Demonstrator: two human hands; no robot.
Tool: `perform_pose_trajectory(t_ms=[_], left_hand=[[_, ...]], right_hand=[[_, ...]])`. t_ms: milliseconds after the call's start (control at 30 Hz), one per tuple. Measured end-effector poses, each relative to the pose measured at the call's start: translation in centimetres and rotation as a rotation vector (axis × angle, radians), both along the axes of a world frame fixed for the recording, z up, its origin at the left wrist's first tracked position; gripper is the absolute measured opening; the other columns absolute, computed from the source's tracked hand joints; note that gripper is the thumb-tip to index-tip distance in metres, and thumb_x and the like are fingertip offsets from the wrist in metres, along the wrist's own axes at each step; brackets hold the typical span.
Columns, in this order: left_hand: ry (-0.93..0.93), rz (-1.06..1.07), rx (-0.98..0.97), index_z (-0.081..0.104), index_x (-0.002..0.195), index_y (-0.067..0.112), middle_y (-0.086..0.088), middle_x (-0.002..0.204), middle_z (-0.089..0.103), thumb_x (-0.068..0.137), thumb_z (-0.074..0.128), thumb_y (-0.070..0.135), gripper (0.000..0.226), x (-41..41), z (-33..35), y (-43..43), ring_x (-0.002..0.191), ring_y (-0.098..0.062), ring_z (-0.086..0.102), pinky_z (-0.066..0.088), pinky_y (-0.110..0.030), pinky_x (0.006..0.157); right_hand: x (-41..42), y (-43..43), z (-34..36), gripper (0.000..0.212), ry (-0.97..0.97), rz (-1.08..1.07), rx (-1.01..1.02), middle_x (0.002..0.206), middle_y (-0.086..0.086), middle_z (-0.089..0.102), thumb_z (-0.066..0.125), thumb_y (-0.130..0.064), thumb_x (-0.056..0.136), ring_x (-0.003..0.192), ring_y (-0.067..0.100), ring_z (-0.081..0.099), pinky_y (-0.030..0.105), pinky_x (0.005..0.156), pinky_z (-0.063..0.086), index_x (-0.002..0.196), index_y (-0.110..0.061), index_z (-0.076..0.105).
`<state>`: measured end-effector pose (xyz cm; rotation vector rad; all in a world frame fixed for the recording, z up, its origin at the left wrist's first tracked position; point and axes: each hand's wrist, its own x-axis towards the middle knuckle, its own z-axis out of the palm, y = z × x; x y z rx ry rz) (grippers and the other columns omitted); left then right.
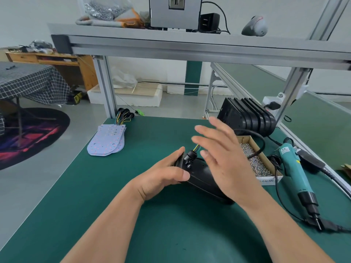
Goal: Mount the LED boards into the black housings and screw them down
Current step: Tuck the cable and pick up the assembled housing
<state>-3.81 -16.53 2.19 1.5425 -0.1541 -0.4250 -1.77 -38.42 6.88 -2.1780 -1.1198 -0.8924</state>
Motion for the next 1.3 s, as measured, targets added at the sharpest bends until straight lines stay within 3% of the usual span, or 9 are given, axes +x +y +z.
perform_pose_trajectory(t_ms=[67, 133, 233, 367, 500, 600, 800, 1067, 1300], left_hand=[[0.005, -0.047, -0.025, 0.026, 0.167, 0.027, -0.001, 0.158, 0.055, 0.066, 0.075, 0.032, 0.112, -0.2, 0.4, -0.3, 0.145, -0.028, 0.052, 0.035, -0.057, 0.123], [-0.041, -0.123, -0.052, 0.035, 0.162, 0.023, -0.015, 0.155, 0.054, 0.073, 0.069, 0.025, 0.095, -0.3, 0.6, -0.5, 0.143, -0.035, 0.052, 0.033, -0.063, 0.123], [-0.084, -0.116, -0.137, 0.041, 0.156, 0.016, -0.027, 0.153, 0.047, 0.075, 0.067, 0.023, 0.086, -0.2, 0.5, -0.8, 0.132, -0.034, 0.055, 0.039, -0.065, 0.115], [0.016, 0.048, -0.316, 0.04, 0.158, 0.024, -0.015, 0.156, 0.052, 0.062, 0.076, 0.024, 0.103, 0.1, -0.3, -1.3, 0.122, -0.029, 0.066, 0.058, -0.043, 0.094], [0.017, 0.161, -0.401, 0.045, 0.153, 0.014, -0.009, 0.134, 0.07, 0.062, 0.077, 0.027, 0.098, 0.4, -0.4, -2.1, 0.109, -0.027, 0.07, 0.058, -0.042, 0.091], [0.053, 0.204, -0.46, 0.046, 0.154, 0.017, -0.009, 0.136, 0.072, 0.067, 0.078, 0.036, 0.094, 0.4, -0.6, -2.5, 0.118, -0.027, 0.072, 0.055, -0.043, 0.099], [0.037, 0.179, -0.41, 0.047, 0.155, 0.023, -0.014, 0.145, 0.066, 0.075, 0.072, 0.044, 0.086, 0.4, -0.7, -2.8, 0.137, -0.036, 0.06, 0.051, -0.044, 0.109], [0.018, 0.17, -0.429, 0.046, 0.154, 0.012, -0.022, 0.14, 0.067, 0.08, 0.069, 0.041, 0.083, 0.5, -0.7, -3.1, 0.133, -0.037, 0.062, 0.049, -0.049, 0.113], [0.033, 0.175, -0.463, 0.044, 0.154, 0.006, -0.025, 0.144, 0.063, 0.077, 0.07, 0.042, 0.089, 0.7, -1.0, -3.1, 0.127, -0.036, 0.064, 0.046, -0.054, 0.116]], right_hand=[[0.8, 0.3, -0.4, 0.048, -0.063, -0.132, -0.259, 0.161, 0.005, 0.047, 0.063, -0.001, 0.099, 0.161, 0.035, 0.016, 0.052, 0.13, 0.015, 0.146, -0.013, 0.059], [1.4, 0.2, -1.1, 0.046, 0.0, -0.167, -0.388, 0.155, 0.003, 0.055, 0.057, -0.006, 0.101, 0.16, 0.032, 0.022, 0.054, 0.13, 0.003, 0.146, -0.016, 0.058], [1.7, -0.4, -1.5, 0.038, 0.296, -0.104, -0.316, 0.132, -0.001, 0.069, 0.056, -0.013, 0.102, 0.135, 0.026, 0.054, 0.042, 0.127, 0.018, 0.14, -0.02, 0.062], [1.5, -0.6, -1.6, 0.033, 0.543, -0.148, -0.036, 0.12, -0.018, 0.068, 0.071, -0.017, 0.097, 0.118, 0.008, 0.059, 0.03, 0.104, 0.045, 0.128, -0.031, 0.067], [1.4, 0.1, -1.5, 0.028, 0.615, -0.145, 0.17, 0.109, -0.018, 0.072, 0.077, -0.01, 0.091, 0.106, -0.002, 0.065, 0.015, 0.094, 0.045, 0.114, -0.025, 0.074], [1.3, 0.3, -1.6, 0.023, 0.677, -0.143, 0.236, 0.103, -0.016, 0.076, 0.077, -0.01, 0.092, 0.099, -0.004, 0.067, 0.008, 0.087, 0.044, 0.112, -0.022, 0.075], [1.4, 0.3, -1.8, 0.019, 0.719, -0.133, 0.272, 0.1, -0.014, 0.076, 0.072, -0.014, 0.097, 0.095, 0.001, 0.069, 0.012, 0.085, 0.046, 0.114, -0.02, 0.077], [1.9, 0.1, -2.5, 0.016, 0.753, -0.058, 0.412, 0.076, -0.014, 0.074, 0.072, -0.015, 0.097, 0.077, 0.003, 0.069, 0.009, 0.075, 0.045, 0.106, -0.025, 0.08], [2.1, -0.3, -2.3, 0.025, 0.733, -0.045, 0.295, 0.092, -0.018, 0.075, 0.074, -0.012, 0.096, 0.087, 0.004, 0.072, 0.014, 0.084, 0.048, 0.113, -0.029, 0.079]])
